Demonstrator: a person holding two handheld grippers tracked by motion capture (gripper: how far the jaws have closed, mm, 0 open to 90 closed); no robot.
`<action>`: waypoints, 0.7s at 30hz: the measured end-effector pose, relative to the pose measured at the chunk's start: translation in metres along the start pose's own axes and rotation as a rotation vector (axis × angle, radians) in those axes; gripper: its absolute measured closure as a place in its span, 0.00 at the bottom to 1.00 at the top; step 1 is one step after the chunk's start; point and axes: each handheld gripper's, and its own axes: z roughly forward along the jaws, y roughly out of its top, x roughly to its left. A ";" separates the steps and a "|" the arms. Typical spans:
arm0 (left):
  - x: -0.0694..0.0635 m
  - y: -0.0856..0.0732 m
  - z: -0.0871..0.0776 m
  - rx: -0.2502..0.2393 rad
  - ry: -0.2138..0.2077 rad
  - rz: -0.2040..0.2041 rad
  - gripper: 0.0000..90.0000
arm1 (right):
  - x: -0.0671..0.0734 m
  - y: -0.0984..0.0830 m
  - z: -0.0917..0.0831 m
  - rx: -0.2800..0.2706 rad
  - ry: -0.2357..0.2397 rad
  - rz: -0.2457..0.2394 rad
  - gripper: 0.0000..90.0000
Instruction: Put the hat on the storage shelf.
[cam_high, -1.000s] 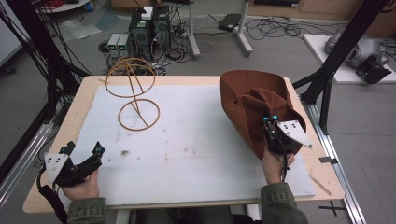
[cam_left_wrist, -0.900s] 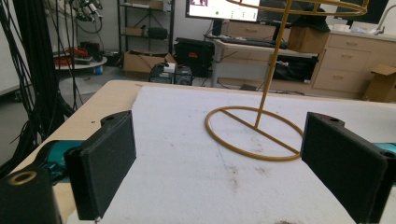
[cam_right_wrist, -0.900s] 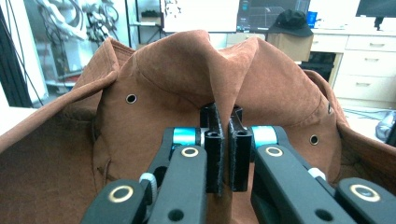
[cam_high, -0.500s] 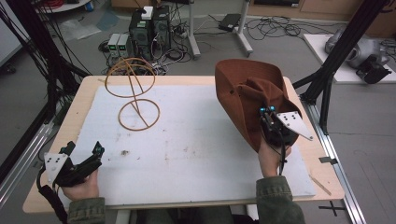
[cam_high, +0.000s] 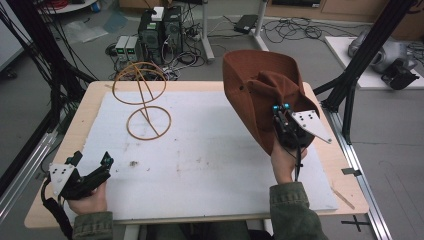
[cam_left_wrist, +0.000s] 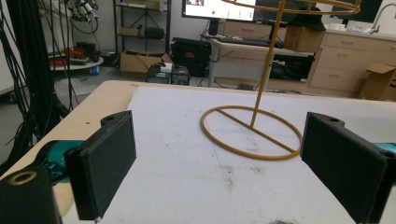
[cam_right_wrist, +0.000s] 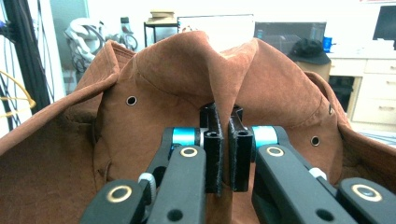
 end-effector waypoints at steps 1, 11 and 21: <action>0.000 0.000 0.000 -0.001 -0.002 0.003 0.12 | 0.002 0.002 0.002 -0.008 0.005 -0.007 0.97; -0.002 -0.001 0.002 0.003 -0.019 0.001 0.12 | 0.031 0.022 0.022 -0.039 0.054 -0.023 0.97; -0.004 -0.001 0.003 -0.002 -0.036 0.005 0.12 | 0.070 0.036 0.054 -0.051 0.111 0.005 0.97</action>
